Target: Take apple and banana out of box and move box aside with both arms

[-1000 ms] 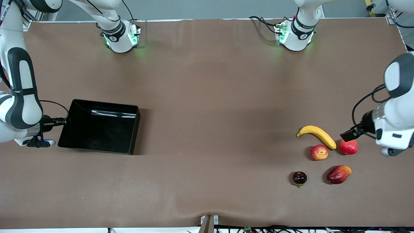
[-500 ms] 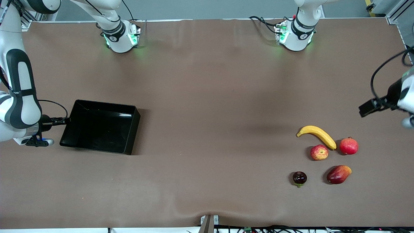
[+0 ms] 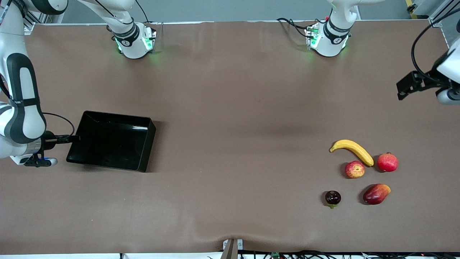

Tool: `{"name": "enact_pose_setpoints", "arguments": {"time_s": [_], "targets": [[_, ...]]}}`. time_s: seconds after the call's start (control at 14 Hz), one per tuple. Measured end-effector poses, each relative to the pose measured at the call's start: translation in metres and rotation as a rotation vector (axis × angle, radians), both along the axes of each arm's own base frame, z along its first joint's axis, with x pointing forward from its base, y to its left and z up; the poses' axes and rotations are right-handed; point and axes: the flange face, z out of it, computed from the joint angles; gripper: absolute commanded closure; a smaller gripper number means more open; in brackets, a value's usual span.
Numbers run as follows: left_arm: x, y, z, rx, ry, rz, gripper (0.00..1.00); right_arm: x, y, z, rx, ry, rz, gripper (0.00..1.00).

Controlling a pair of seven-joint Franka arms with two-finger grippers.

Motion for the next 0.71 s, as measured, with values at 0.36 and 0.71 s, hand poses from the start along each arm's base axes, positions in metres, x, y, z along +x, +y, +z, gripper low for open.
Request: {"name": "enact_pose_setpoints", "arguments": {"time_s": [0.36,0.71], "targets": [[-0.015,0.02,-0.001,-0.025,0.035,0.009,0.0,0.024,0.025,0.047,-0.018,-0.092,0.047,0.0],[-0.023,0.045,0.002,-0.063,0.038,0.033,0.0,0.037,0.106,0.189,-0.057,-0.305,0.171,0.0]]}}
